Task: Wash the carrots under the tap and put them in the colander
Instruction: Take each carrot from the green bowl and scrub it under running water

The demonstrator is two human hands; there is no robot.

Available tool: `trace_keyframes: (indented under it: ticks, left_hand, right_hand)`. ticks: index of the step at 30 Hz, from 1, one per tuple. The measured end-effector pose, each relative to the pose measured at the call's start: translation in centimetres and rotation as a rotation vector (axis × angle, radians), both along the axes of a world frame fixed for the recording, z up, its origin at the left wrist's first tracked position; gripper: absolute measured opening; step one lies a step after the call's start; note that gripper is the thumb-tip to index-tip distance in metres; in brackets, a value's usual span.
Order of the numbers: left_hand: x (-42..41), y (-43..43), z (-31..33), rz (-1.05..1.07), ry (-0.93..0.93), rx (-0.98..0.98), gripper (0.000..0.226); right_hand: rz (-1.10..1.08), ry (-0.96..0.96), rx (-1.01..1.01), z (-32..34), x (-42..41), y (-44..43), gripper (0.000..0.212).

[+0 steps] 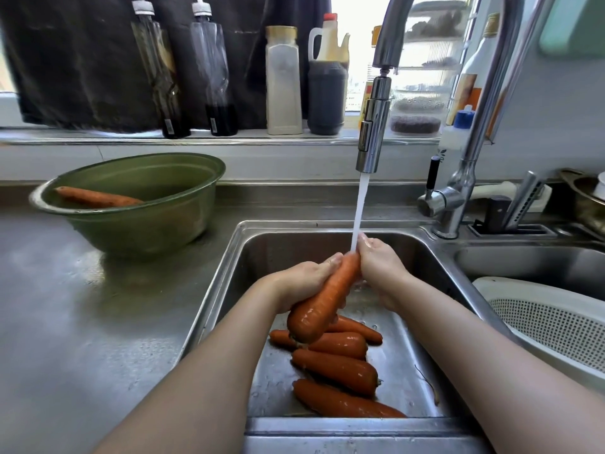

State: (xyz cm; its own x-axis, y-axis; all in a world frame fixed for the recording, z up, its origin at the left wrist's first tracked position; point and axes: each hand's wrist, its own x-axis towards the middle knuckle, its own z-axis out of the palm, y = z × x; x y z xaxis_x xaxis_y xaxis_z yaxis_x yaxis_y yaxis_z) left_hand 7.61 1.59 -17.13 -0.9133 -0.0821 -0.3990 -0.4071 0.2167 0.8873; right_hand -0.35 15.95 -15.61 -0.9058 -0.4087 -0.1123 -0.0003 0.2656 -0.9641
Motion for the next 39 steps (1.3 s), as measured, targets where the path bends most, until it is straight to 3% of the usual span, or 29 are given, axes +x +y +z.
trace_keyframes:
  ticks: [8,12,15,21,24,28,33,39]
  left_hand:
    - [1.5,-1.4,0.7,0.025,0.000,-0.071,0.068]
    - [1.1,-0.9,0.7,0.009,-0.010,-0.099,0.069]
    - [0.6,-0.7,0.5,-0.009,-0.015,-0.110,0.072]
    - [0.9,-1.1,1.2,0.002,0.036,-0.299,0.074]
    - [1.0,-0.8,1.4,0.008,0.054,-0.330,0.067]
    - [0.8,-0.7,1.3,0.024,0.063,-0.290,0.070]
    - [0.8,-1.2,0.6,0.032,-0.022,-0.063,0.052]
    - [0.7,-1.4,0.0,-0.017,0.035,-0.109,0.046]
  right_hand:
    - [0.402,-0.163,-0.090,-0.7,-1.4,2.0,0.026]
    - [0.247,-0.030,-0.029,-0.2,-0.1,1.1,0.015]
    - [0.122,0.030,0.000,-0.1,0.1,0.4,0.027]
    - [0.374,-0.116,0.025,-0.7,-1.5,1.9,0.032]
    - [0.323,-0.039,0.002,-0.7,-1.1,1.7,0.042]
    - [0.248,0.031,-0.037,-0.4,-0.9,1.6,0.043]
    - [0.190,0.010,-0.004,0.2,-0.7,1.4,0.026]
    - [0.243,0.004,0.072,0.0,-1.2,1.9,0.034]
